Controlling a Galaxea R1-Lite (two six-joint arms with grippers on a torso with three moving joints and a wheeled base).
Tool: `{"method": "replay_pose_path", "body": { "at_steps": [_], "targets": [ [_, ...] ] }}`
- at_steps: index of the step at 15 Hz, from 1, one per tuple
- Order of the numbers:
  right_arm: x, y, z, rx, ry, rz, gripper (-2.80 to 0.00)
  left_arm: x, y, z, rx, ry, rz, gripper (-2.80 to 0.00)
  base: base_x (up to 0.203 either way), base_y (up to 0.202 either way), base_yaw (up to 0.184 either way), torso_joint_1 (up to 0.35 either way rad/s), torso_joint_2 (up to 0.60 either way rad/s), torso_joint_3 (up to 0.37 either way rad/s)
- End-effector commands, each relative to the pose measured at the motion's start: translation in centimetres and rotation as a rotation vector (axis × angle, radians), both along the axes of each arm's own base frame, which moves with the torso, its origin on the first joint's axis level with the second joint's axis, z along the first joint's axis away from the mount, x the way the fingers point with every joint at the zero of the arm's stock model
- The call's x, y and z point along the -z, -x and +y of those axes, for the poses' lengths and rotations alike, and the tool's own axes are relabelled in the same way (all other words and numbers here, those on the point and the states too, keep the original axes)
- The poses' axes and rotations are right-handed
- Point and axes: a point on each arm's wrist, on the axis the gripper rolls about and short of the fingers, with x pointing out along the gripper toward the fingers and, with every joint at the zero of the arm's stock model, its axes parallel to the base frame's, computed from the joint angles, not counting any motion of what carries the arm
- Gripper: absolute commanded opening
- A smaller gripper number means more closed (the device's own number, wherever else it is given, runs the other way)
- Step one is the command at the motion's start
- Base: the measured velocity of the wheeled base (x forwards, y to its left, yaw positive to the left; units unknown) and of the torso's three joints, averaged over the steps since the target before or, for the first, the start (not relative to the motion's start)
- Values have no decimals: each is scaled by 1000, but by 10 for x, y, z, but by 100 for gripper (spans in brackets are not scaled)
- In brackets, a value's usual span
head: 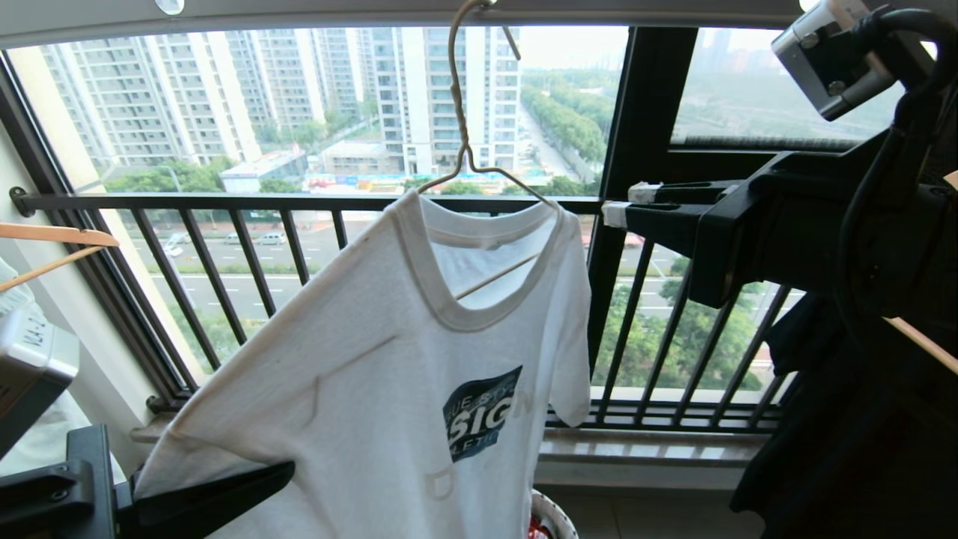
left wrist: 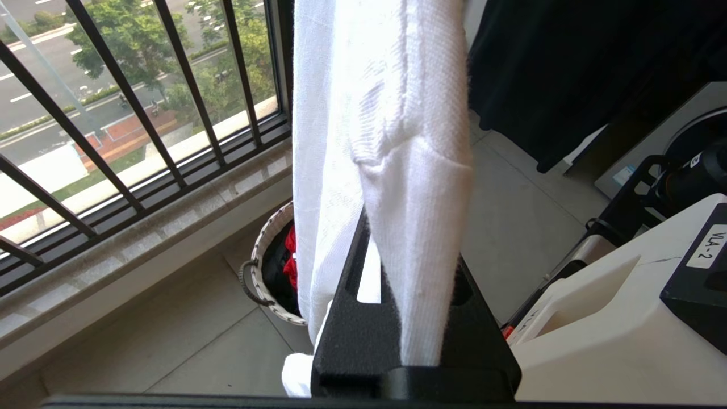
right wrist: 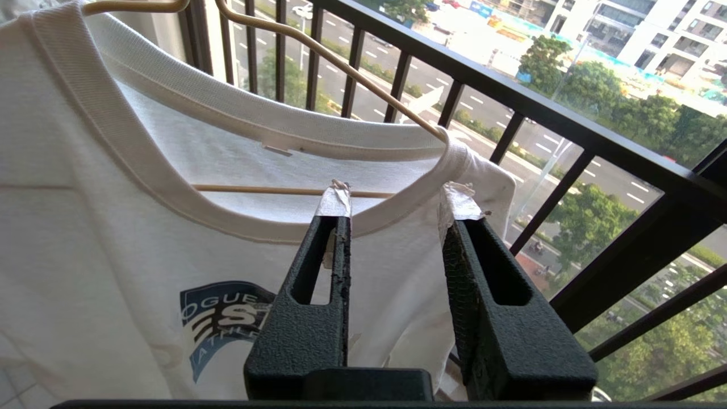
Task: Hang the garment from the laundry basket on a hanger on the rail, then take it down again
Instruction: Take the clothes off the clothes rack
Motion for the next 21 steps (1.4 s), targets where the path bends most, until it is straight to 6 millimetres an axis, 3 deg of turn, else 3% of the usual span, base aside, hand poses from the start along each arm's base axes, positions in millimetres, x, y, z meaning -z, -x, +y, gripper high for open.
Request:
{"method": "replay_pose_path", "body": {
  "at_steps": [1, 4, 8, 15, 18, 21],
  "targets": [
    [11, -17, 22, -20, 50, -22, 0, 0, 1, 1, 0, 4, -5, -280, 0, 0, 0, 0, 0, 0],
    [14, -31, 41, -32, 70, -127, 0, -1, 5, 4, 0, 16, -16, -280, 0, 0, 0, 0, 0, 0],
    [-3, -42, 54, -35, 30, -198, 0, -3, 8, 7, 0, 29, -31, -280, 0, 0, 0, 0, 0, 0],
    [-29, -6, 59, -183, -175, -60, 0, 1, 9, 8, -2, 22, -24, -280, 0, 0, 0, 0, 0, 0],
    [-42, 2, 66, -232, -209, -34, 0, 2, 10, 9, 0, 21, -22, -280, 0, 0, 0, 0, 0, 0],
    [-39, -2, 81, -255, -203, -18, 0, 2, 11, 10, 0, 25, -27, -280, 0, 0, 0, 0, 0, 0]
  ]
}}
